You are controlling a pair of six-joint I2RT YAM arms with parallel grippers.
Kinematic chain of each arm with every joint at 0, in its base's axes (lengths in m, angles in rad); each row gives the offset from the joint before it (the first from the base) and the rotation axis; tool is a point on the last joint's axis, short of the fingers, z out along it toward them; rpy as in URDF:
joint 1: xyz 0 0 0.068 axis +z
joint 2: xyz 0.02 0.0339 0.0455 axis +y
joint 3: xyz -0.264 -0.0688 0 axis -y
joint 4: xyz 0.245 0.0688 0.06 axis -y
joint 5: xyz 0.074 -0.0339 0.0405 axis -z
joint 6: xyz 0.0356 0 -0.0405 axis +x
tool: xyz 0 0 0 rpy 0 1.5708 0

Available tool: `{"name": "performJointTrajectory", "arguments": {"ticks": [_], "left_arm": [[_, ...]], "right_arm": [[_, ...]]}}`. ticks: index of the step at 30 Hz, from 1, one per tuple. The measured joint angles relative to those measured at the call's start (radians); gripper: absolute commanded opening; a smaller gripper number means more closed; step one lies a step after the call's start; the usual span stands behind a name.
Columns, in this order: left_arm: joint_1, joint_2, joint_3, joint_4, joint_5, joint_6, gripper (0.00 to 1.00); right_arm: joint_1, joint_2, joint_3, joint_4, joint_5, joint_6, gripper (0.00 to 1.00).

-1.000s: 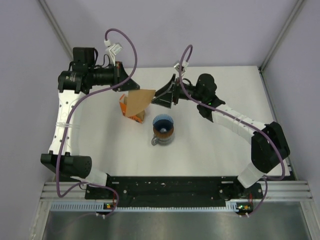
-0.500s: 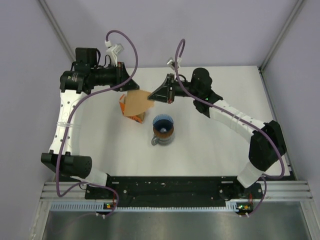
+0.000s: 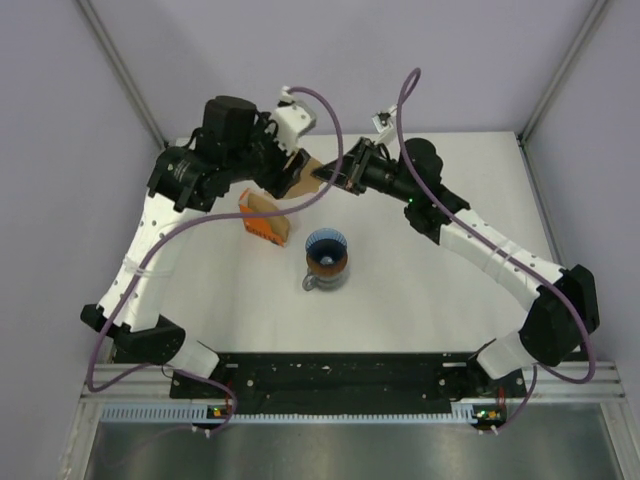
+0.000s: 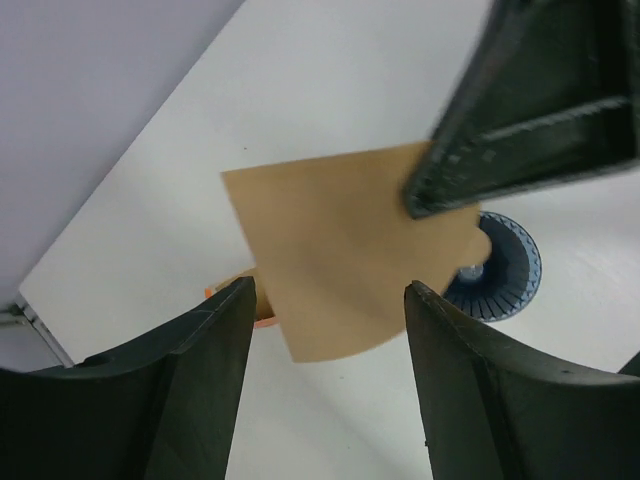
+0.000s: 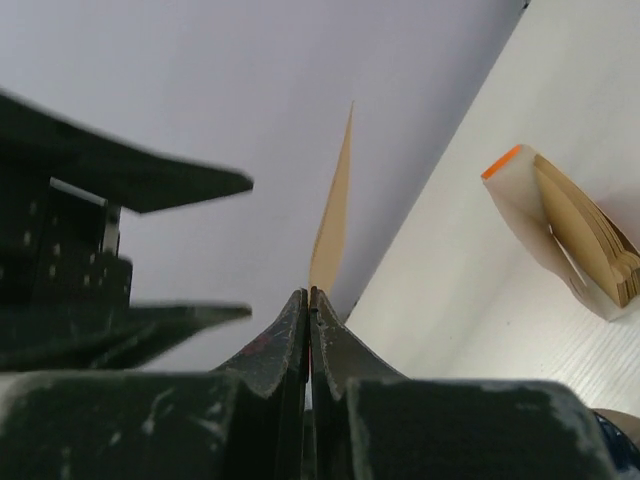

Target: Place the coffee filter in the dripper

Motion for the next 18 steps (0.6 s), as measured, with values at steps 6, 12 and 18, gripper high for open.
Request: {"name": "performJointTrajectory", "arguments": {"ticks": [6,12,18], "left_arm": [[-0.165,-0.047,-0.077,-0.088,-0.148,0.176,0.73],[-0.260,-0.042,-0.136,-0.098,-0.290,0.260,0.73],[-0.300,-0.022,-0.183,-0.029,-0.386,0.285,0.49]], "right_arm": [[0.000,-0.067,-0.078,0.002,0.119,0.137,0.00],[0.002,-0.100,-0.120,0.024,0.162,0.210,0.00],[0.005,-0.127,-0.145,0.039,0.175,0.246,0.00]]}}
